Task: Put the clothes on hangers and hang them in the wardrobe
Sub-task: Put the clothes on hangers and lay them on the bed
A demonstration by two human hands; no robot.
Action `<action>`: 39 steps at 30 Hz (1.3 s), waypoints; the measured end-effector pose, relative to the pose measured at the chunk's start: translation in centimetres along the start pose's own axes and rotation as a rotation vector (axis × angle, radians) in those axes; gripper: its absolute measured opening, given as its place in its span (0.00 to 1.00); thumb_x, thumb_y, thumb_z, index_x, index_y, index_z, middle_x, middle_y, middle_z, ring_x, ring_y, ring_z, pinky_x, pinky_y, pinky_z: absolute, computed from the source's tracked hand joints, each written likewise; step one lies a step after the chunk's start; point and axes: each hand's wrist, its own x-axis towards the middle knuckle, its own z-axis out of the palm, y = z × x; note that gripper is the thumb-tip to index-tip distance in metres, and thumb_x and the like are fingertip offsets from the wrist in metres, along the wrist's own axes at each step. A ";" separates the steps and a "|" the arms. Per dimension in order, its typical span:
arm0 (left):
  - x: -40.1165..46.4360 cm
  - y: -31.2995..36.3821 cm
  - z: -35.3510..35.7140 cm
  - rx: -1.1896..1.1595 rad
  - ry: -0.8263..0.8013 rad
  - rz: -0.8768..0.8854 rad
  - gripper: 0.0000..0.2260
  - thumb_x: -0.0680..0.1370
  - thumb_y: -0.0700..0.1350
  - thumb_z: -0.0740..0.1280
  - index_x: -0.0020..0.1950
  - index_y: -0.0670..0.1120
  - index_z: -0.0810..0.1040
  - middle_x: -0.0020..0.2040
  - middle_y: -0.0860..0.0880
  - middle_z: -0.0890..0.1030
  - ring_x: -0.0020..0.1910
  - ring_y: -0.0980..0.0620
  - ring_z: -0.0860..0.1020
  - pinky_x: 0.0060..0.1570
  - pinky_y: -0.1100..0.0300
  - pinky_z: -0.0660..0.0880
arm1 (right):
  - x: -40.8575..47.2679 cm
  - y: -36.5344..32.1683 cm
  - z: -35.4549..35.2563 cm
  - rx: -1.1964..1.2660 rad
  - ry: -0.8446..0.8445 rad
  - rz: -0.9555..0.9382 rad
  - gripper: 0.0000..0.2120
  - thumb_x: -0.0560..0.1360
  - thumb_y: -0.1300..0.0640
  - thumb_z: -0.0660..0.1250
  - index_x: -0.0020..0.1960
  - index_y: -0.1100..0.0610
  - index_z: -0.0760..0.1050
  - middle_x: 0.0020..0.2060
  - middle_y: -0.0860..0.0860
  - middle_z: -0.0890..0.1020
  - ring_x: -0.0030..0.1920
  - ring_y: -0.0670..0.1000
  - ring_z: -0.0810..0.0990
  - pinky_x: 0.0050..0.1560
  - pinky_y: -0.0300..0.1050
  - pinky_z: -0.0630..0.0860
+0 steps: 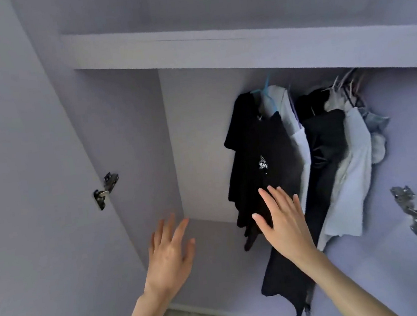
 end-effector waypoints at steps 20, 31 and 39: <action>16.8 12.8 6.9 -0.209 0.071 0.069 0.21 0.80 0.47 0.59 0.73 0.50 0.62 0.75 0.48 0.58 0.75 0.47 0.51 0.71 0.53 0.53 | 21.1 8.4 -2.7 0.005 0.071 0.218 0.15 0.82 0.54 0.50 0.60 0.64 0.68 0.48 0.58 0.82 0.49 0.58 0.81 0.38 0.43 0.66; 20.8 10.2 2.6 -0.297 0.147 0.037 0.21 0.80 0.45 0.60 0.73 0.49 0.63 0.74 0.47 0.59 0.74 0.48 0.56 0.72 0.49 0.57 | 19.8 9.6 -2.7 0.062 0.337 -0.099 0.07 0.74 0.60 0.68 0.45 0.65 0.76 0.21 0.54 0.76 0.21 0.54 0.77 0.22 0.38 0.66; 20.3 4.8 1.2 -0.358 0.144 -0.069 0.35 0.77 0.41 0.65 0.76 0.46 0.46 0.76 0.43 0.53 0.74 0.45 0.53 0.69 0.60 0.51 | 15.8 9.2 1.1 0.131 0.315 -0.404 0.26 0.81 0.43 0.49 0.40 0.59 0.77 0.16 0.49 0.68 0.16 0.51 0.66 0.19 0.36 0.60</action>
